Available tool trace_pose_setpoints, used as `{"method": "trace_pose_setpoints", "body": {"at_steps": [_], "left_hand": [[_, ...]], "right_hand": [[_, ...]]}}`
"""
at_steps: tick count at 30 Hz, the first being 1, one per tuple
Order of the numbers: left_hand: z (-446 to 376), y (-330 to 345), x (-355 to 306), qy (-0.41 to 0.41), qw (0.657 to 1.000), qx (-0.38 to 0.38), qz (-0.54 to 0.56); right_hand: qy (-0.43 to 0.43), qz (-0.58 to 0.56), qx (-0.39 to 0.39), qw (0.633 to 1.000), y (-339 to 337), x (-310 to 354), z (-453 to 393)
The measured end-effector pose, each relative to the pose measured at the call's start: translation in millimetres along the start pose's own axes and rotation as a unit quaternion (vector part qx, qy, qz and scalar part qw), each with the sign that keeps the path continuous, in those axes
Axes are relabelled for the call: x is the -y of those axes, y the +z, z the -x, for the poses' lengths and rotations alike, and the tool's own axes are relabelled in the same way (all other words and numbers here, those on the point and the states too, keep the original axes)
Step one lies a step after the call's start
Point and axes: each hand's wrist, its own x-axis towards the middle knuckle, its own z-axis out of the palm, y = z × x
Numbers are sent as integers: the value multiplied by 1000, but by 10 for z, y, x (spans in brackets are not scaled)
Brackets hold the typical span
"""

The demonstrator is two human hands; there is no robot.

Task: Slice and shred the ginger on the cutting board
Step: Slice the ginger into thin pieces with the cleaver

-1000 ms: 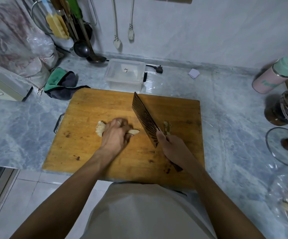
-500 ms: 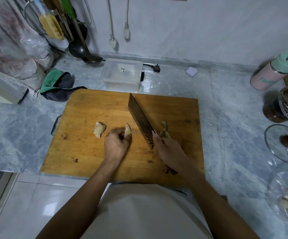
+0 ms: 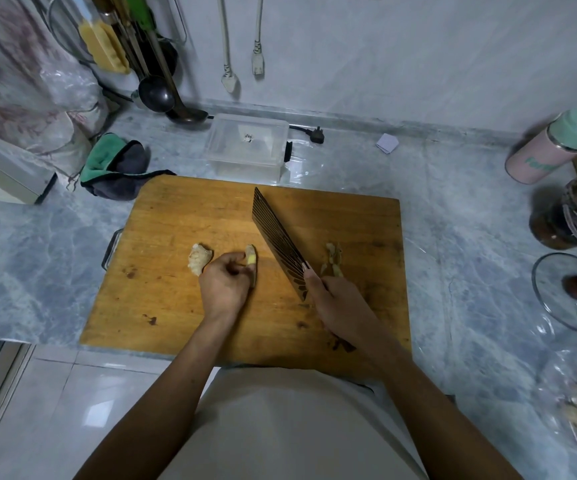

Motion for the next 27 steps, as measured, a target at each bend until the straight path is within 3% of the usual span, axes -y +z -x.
{"method": "trace_pose_setpoints", "body": {"at_steps": [6,12,18,27], "left_hand": [[-42,-5,4,-84,994,-7,65],[19,-5,104,-40,997,9,67],[91,12,11,35,999,23,-33],[-2,-42,7,-5,998,62,8]], "right_hand": [[9,23,14,1000,47,65,-3],[18,10,19,1000,110,73,-17],[11,14,15,1000,81,43,-10],[20,-1,-7,1000,-38,24,12]]}}
